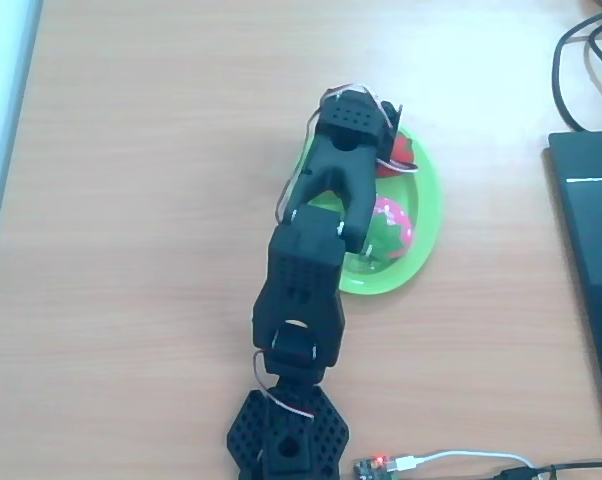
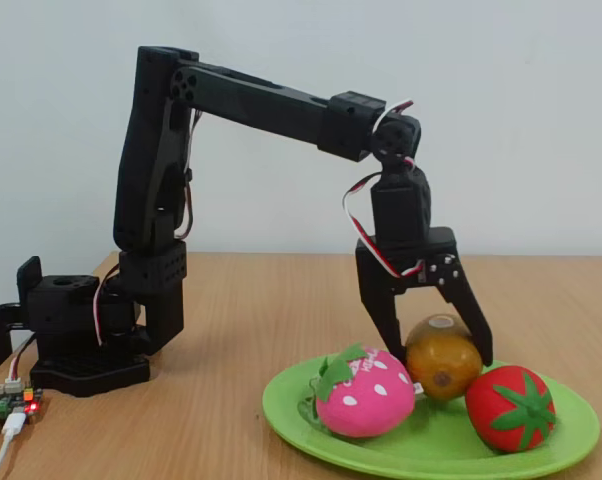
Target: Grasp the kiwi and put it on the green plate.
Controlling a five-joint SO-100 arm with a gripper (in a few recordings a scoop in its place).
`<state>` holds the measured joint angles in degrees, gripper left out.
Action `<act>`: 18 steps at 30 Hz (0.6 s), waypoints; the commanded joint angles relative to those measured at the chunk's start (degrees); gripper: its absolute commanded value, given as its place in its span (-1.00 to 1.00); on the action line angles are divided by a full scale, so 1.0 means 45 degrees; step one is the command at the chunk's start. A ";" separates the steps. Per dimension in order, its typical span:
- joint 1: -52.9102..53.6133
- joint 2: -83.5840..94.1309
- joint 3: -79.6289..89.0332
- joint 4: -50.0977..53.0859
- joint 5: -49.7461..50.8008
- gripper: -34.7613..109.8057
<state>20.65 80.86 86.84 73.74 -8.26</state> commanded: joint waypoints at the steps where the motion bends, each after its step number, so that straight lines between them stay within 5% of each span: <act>1: 0.0312 0.0039 -0.0332 0.0195 -0.0078 -0.15; 18: -0.0293 -0.0117 -0.0293 0.0293 -0.0059 -0.05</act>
<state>19.78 78.93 86.40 73.83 -7.82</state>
